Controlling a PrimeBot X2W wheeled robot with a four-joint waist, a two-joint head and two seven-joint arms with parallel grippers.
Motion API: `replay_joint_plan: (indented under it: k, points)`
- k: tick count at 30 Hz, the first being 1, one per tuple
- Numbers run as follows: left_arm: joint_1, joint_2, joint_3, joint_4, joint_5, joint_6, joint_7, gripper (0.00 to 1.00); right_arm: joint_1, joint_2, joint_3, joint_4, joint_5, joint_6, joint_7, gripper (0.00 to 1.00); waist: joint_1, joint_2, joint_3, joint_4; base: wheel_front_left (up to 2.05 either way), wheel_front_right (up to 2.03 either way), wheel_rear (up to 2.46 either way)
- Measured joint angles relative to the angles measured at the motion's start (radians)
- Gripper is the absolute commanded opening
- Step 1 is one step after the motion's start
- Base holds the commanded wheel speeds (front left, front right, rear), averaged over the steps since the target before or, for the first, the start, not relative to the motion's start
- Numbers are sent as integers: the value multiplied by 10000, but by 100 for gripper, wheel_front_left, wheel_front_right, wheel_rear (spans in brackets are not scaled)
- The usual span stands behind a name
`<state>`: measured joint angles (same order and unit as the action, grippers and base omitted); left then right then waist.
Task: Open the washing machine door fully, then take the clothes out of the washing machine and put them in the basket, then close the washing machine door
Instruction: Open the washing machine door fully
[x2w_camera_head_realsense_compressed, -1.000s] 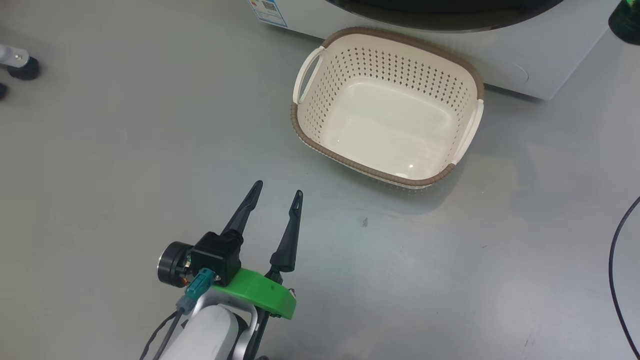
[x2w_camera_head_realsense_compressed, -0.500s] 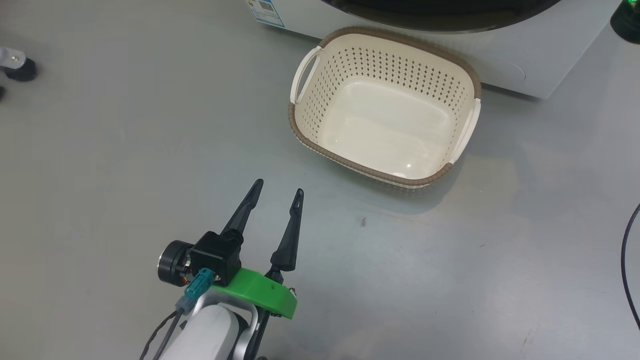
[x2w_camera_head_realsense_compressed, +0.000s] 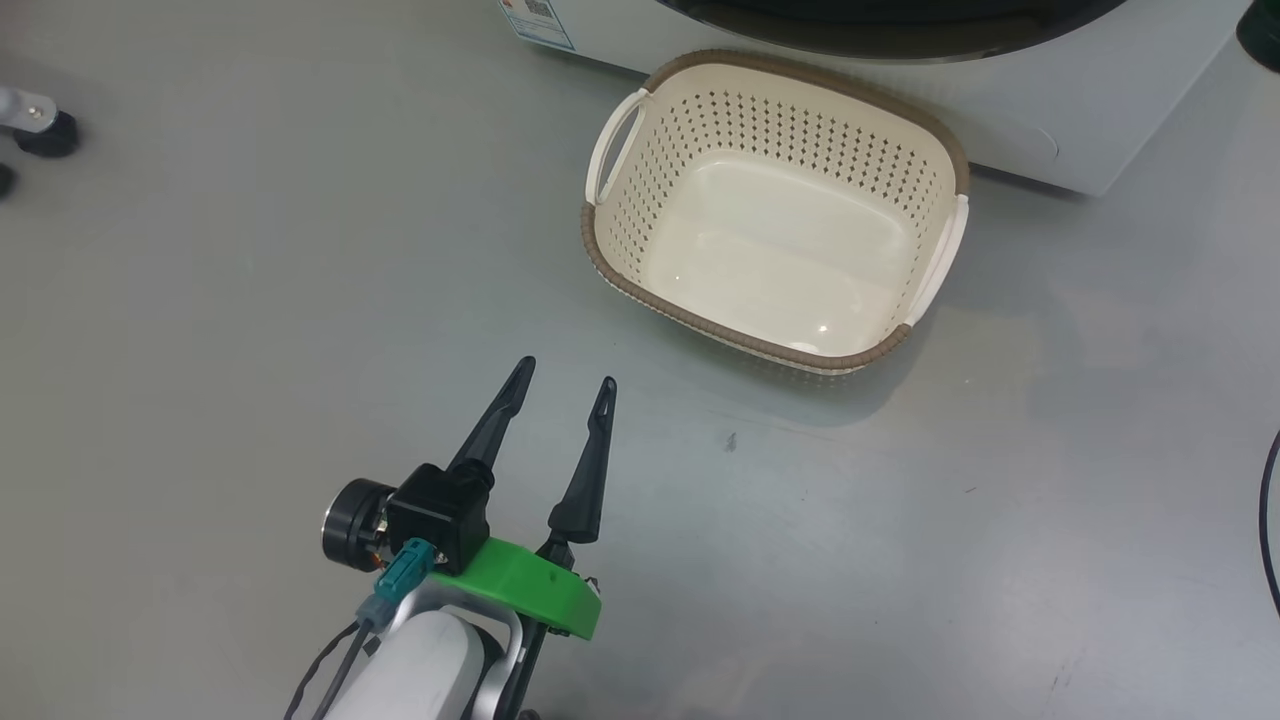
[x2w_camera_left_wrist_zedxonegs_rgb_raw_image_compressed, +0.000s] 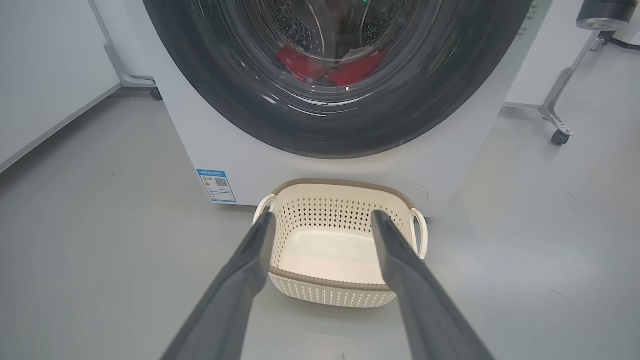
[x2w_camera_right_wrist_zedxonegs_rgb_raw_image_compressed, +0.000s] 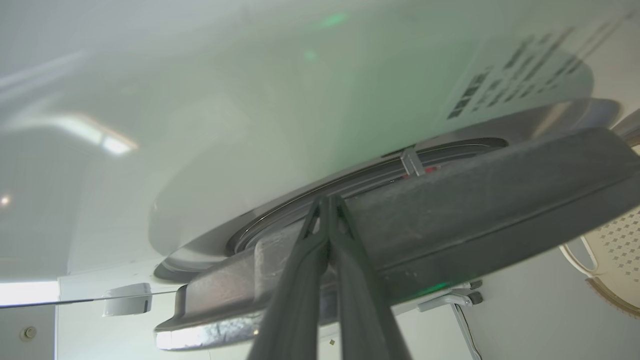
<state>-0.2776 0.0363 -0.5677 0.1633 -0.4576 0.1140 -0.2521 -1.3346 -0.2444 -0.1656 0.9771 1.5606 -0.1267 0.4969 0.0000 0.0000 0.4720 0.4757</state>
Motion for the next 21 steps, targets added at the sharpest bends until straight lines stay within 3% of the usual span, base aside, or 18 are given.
replay_joint_plan:
  k: [21]
  points:
    - [-19, -4, -201, -240, -42, 0, 0, 100, -267, 65, 27, 209, -38, 2, -343, 0, 0, 0, 134, 78, 0, 0, 0]
